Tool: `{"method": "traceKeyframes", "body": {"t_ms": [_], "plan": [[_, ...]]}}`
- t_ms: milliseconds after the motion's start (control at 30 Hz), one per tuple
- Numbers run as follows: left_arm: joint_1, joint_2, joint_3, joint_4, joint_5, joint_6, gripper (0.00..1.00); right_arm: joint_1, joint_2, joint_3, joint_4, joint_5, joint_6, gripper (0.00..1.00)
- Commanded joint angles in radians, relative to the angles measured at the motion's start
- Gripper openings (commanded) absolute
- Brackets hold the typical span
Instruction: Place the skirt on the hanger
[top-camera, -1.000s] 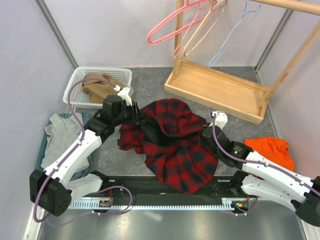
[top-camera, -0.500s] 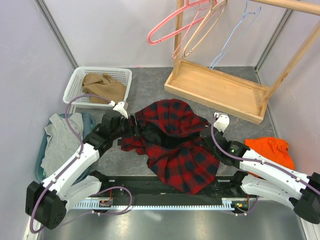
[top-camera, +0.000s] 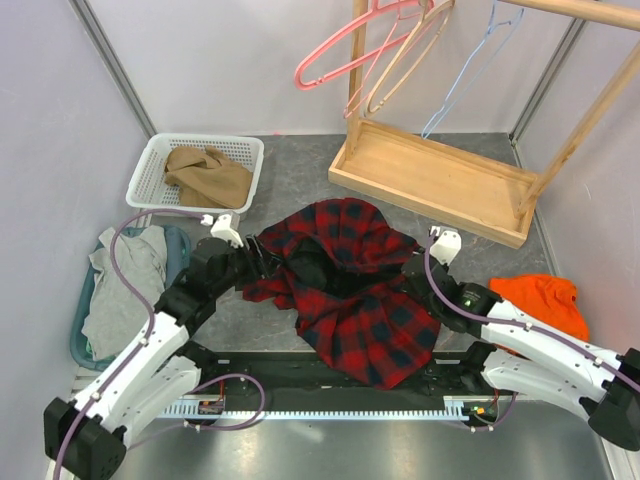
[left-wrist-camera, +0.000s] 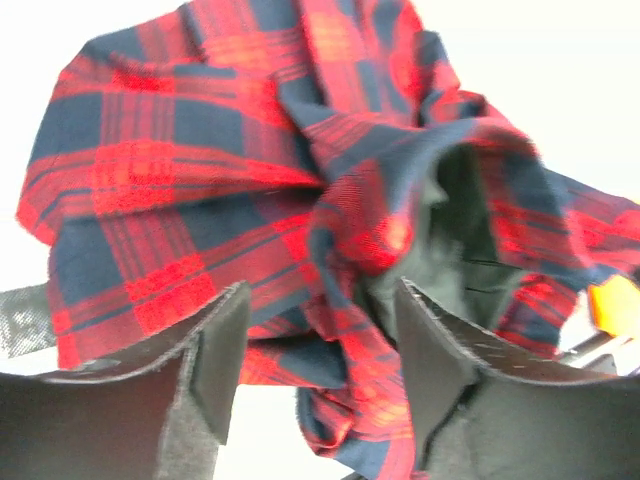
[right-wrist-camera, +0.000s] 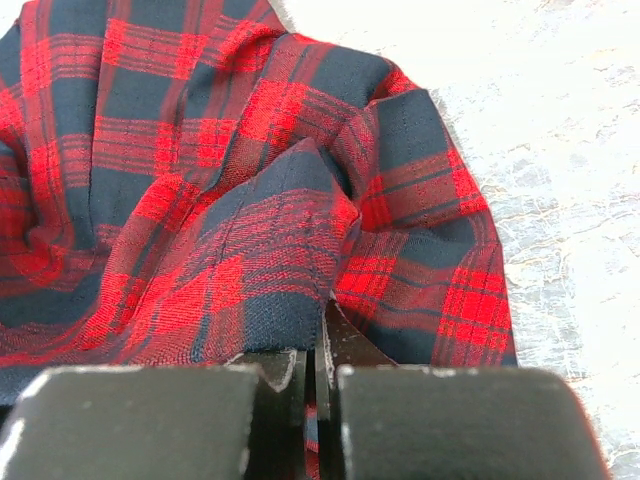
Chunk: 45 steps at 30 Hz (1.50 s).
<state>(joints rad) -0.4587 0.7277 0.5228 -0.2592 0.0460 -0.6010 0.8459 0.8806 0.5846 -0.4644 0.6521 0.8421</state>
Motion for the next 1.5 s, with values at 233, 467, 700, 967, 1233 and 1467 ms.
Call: {"method": "traceKeyframes", "body": {"t_ms": [233, 467, 700, 967, 1233, 1467], "plan": [[-0.003, 0.206, 0.066, 0.156, 0.012, -0.014, 0.62, -0.008, -0.038, -0.012, -0.01, 0.029, 0.012, 0.0], [-0.005, 0.292, 0.059, 0.215, 0.078, -0.037, 0.57, -0.01, -0.06, -0.02, -0.014, 0.029, 0.017, 0.0], [-0.005, 0.361, 0.049, 0.307, 0.149, -0.052, 0.32, -0.01, -0.088, -0.022, -0.02, 0.015, 0.018, 0.0], [-0.003, 0.36, 0.13, 0.147, 0.088, -0.01, 0.02, -0.011, -0.115, 0.02, -0.057, 0.011, 0.009, 0.0], [-0.003, 0.339, 0.626, -0.357, -0.34, 0.174, 0.02, -0.016, -0.008, 0.368, -0.227, 0.113, -0.176, 0.0], [-0.005, 0.279, 0.907, -0.463, -0.406, 0.274, 0.02, -0.016, 0.054, 0.694, -0.234, 0.169, -0.346, 0.0]]}}
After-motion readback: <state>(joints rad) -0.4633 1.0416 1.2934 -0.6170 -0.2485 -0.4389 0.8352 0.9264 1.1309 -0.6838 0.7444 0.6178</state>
